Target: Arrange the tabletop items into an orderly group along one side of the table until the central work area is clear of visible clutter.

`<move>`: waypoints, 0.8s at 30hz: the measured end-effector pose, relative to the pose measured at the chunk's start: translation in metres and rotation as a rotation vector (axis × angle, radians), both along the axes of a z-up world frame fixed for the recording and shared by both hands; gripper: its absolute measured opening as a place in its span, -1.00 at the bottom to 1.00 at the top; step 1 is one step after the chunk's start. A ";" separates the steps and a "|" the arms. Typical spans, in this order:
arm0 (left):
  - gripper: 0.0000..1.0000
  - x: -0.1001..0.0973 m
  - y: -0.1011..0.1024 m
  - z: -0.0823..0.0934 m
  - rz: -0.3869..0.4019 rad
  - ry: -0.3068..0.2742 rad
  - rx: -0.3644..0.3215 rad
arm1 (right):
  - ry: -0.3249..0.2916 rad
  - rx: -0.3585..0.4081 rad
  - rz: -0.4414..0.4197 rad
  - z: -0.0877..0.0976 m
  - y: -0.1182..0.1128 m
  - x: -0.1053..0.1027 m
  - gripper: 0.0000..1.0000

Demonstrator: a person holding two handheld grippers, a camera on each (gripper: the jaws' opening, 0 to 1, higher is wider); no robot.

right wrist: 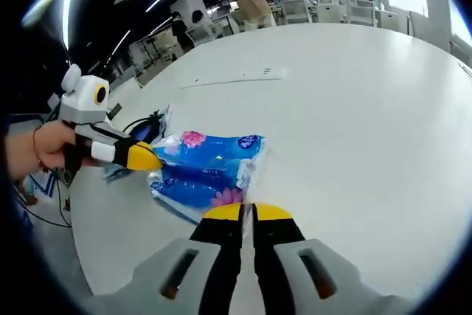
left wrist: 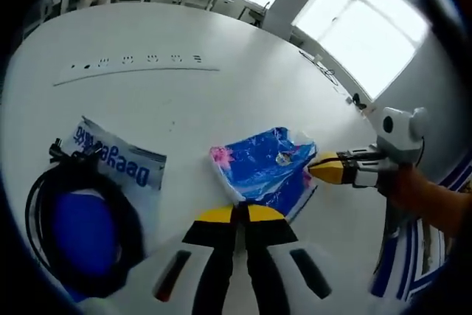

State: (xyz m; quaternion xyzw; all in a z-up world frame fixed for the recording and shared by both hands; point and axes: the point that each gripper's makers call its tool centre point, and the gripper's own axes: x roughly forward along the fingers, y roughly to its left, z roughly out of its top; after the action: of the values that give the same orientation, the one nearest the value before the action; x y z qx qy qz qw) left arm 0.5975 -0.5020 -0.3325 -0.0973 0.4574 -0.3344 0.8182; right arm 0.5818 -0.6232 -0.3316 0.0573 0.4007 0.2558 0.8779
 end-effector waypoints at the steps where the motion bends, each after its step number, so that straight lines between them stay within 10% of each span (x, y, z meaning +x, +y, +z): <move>1: -0.95 0.000 0.000 0.000 0.000 0.000 0.000 | 0.001 0.000 0.000 0.000 0.000 0.000 -0.95; 24: -0.72 0.000 0.006 0.010 0.001 -0.022 -0.006 | -0.013 -0.005 -0.013 0.004 -0.003 -0.004 -0.78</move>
State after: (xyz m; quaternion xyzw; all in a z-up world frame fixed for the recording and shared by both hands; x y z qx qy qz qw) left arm 0.5971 -0.4960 -0.3224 -0.0961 0.4476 -0.3365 0.8229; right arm 0.5773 -0.6264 -0.3273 0.0559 0.3952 0.2492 0.8824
